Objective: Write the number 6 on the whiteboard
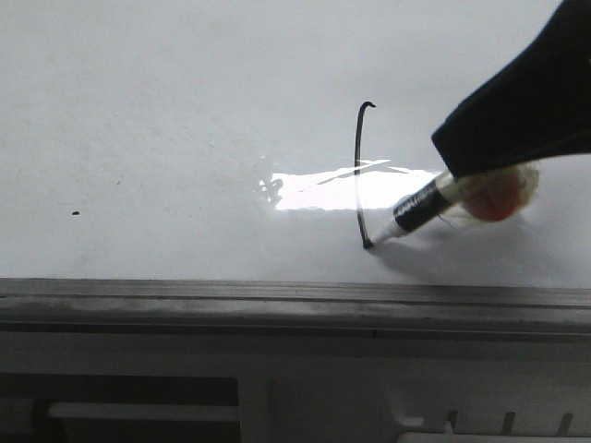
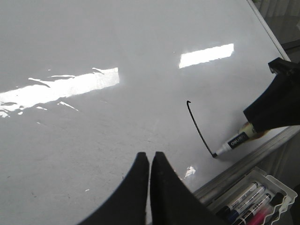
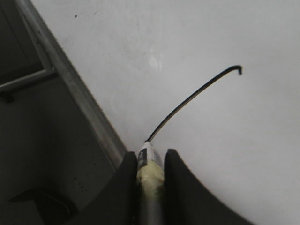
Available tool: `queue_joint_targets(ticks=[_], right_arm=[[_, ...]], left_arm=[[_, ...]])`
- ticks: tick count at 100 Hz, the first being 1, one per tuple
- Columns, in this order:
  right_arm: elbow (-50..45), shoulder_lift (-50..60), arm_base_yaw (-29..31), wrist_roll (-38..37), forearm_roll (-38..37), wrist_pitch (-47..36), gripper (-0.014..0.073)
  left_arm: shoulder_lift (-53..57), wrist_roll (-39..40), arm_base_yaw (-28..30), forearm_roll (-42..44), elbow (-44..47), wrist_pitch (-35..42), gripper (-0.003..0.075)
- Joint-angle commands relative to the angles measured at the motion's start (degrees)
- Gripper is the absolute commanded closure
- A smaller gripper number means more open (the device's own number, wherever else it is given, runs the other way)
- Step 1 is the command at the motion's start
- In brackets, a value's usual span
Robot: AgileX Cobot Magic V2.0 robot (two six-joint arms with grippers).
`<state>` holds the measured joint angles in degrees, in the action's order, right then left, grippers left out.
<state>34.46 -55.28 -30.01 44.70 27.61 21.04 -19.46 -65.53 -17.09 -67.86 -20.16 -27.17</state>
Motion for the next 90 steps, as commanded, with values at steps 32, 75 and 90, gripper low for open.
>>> queue_joint_targets(ticks=[32, 75, 90], right_arm=[[1.77, 3.86, 5.94, -9.15, -12.38, -4.64, 0.0653], [3.39, 0.62, 1.34, -9.15, -8.68, -7.33, 0.0653], [3.39, 0.03, 0.23, -9.15, -8.68, -7.99, 0.0653]], left_arm=[[-0.32, 0.43, 0.13, -2.58, -1.51, 1.61, 0.0739], [-0.32, 0.43, 0.13, -3.02, -1.51, 1.16, 0.0739], [-0.32, 0.43, 0.13, -3.02, -1.51, -0.07, 0.0739]])
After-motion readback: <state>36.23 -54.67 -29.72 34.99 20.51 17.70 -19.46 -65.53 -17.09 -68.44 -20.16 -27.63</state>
